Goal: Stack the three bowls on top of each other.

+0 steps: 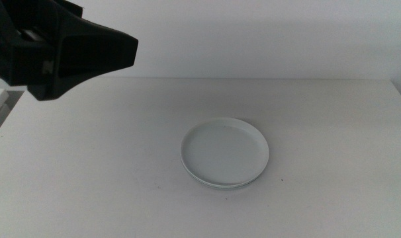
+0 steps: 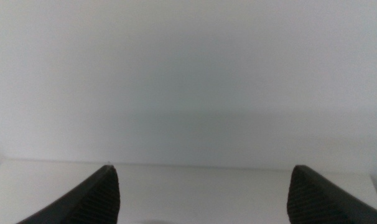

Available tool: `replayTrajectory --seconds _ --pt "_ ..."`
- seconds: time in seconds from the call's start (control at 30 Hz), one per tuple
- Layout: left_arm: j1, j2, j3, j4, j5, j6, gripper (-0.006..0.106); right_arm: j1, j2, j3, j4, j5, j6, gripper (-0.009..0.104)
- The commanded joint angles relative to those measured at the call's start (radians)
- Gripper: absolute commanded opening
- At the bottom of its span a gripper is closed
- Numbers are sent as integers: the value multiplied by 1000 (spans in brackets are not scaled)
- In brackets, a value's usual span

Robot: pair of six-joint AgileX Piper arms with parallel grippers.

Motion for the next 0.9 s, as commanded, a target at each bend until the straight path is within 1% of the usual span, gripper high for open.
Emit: replayTrajectory --seconds 0.0,0.23,0.3,0.37,0.5,0.6,0.67,0.7,0.77,0.83,0.87 --pt "1 -2 0 1 -13 -5 94 -7 -32 4 -13 -8 2 93" --pt "1 -7 0 7 -13 -5 94 -7 -84 4 -13 -9 2 92" --pt "1 -15 2 24 -20 -5 94 -7 -89 4 -13 -9 2 92" --pt "1 -38 21 46 -79 -5 94 -7 -89 4 -13 -12 2 92" --pt "21 -102 113 123 -279 -5 94 -7 -89 4 -13 -12 2 93" --pt "86 -169 204 213 -377 -5 94 -7 -89 4 -13 -12 2 93" --pt "163 -204 250 313 -423 -10 94 -7 -89 4 -13 -12 2 93" --pt "198 -215 264 342 -424 -43 94 -7 -89 4 -13 -12 2 93" --pt "287 -240 294 352 -412 -200 94 -7 -89 4 -13 -12 2 93" --pt "357 -264 320 360 -407 -285 94 -7 -89 4 -13 -12 2 93" --pt "380 -277 333 366 -407 -297 94 -7 -89 4 -13 -12 2 93"
